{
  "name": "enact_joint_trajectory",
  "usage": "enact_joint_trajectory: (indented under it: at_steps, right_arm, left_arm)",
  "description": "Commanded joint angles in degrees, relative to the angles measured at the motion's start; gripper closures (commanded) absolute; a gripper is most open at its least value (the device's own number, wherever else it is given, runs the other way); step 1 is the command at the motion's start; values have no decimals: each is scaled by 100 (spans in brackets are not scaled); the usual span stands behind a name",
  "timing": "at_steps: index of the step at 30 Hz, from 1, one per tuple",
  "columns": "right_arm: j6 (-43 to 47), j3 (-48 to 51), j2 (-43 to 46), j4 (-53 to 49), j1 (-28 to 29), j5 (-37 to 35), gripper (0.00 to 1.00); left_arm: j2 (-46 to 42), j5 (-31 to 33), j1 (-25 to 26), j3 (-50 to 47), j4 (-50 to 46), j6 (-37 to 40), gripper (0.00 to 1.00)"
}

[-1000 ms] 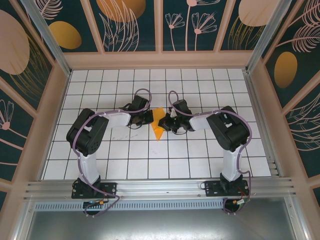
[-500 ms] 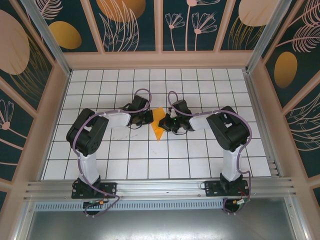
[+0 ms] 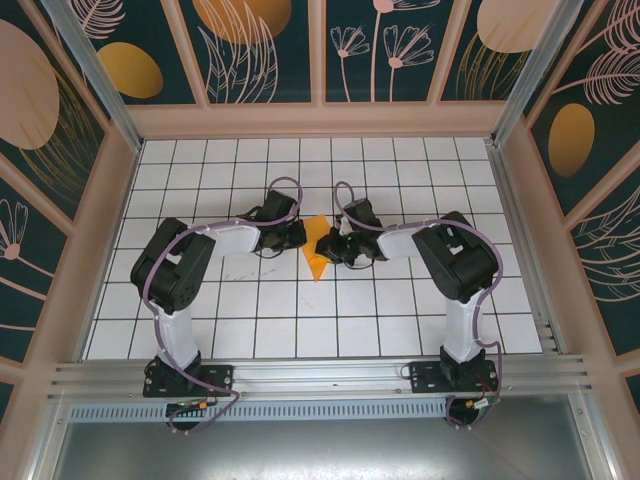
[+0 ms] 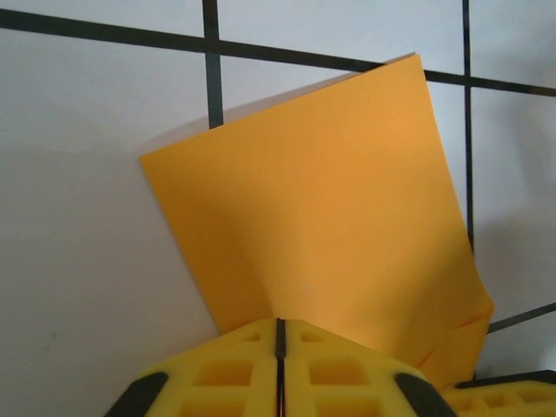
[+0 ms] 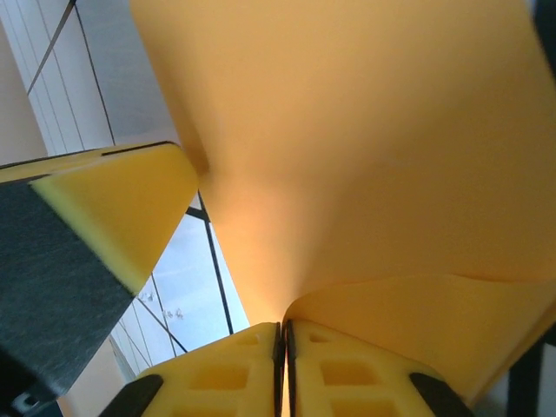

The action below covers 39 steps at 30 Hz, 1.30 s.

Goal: Fold a paper plane with a square sheet of paper (pick it up from the middle)
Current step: Third fold the triangle at the center of the table.

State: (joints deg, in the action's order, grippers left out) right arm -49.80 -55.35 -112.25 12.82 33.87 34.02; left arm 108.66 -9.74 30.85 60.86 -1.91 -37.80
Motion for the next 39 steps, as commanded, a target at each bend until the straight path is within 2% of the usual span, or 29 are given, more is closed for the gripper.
enact_joint_trajectory:
  at_steps: [1,5,10,15,18,23,29,39]
  right_arm:
    - [158,-91,-179,-339,50,-228,84]
    - [168,-92,-176,-385,50,-255,74]
    - [164,-59,-179,-401,45,-272,60]
    - [159,-47,-187,-428,35,-288,56]
    - [170,-28,-191,-446,25,-293,58]
    - [177,12,-193,-448,7,-290,75]
    - [182,43,-201,-393,0,-203,86]
    - [194,73,-151,-341,4,-176,89]
  left_arm:
    - [-453,220,-57,5,-125,-132,84]
    - [-693,265,-134,-120,-45,-282,75]
    - [-903,-8,-246,-350,153,-430,68]
    - [-1014,-498,-334,-721,526,-436,64]
    - [-1011,-928,-334,-871,774,-347,64]
    - [-924,-1494,-334,-1034,1158,-311,71]
    - [-644,-1850,-335,-1015,1275,-187,77]
    - [-308,-2045,-325,-924,1177,-50,75]
